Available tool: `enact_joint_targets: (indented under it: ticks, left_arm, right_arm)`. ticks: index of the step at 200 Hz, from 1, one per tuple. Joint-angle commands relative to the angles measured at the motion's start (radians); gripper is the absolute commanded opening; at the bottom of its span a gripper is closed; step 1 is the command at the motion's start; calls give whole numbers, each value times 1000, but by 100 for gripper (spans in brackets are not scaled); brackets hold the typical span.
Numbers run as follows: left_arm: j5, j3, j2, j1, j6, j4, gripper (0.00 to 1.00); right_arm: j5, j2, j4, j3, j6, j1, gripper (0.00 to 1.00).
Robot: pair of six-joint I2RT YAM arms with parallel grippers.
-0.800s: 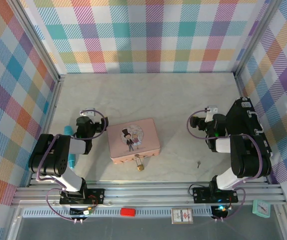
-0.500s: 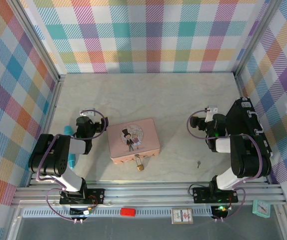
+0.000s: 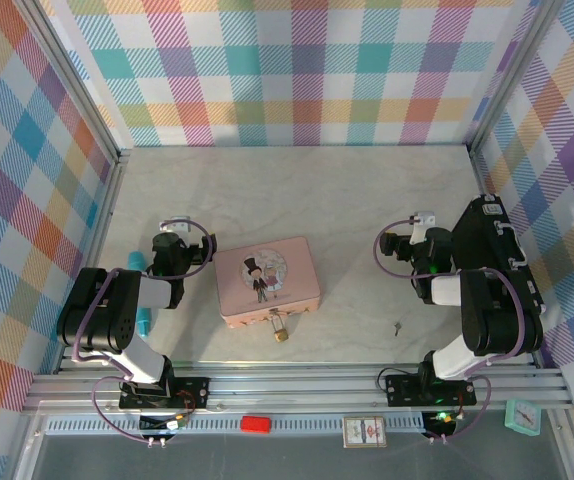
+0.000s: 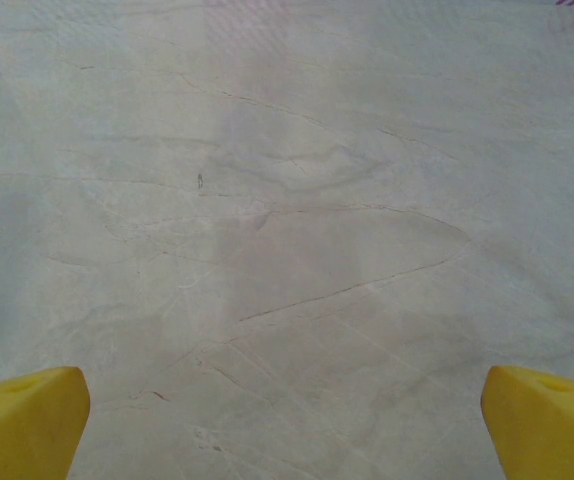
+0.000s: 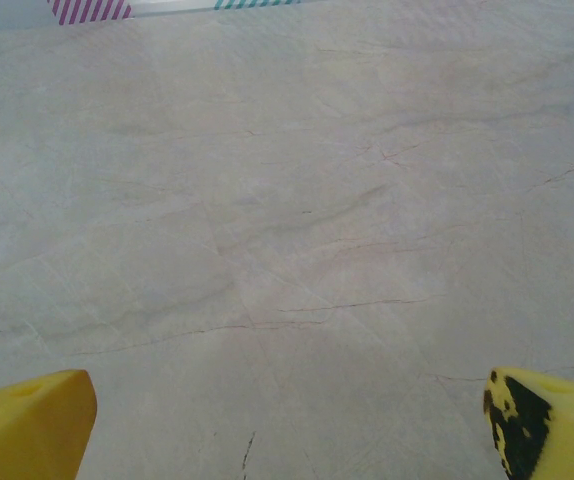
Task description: Unlock the padlock with the key
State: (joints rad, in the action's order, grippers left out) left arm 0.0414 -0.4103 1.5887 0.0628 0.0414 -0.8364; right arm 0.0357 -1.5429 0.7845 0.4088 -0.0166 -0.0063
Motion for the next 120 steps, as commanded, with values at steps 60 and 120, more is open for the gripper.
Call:
enact_joint_targets:
  ticks: [60,120]
  left_arm:
    - [124,-12,-321,15,-58,262,100]
    - [105,-236,-620,22,-252,779,100]
  right_arm:
    - [-11,126,-198,69,-1,6,99]
    - [99,483,-550,122,-124,13,99]
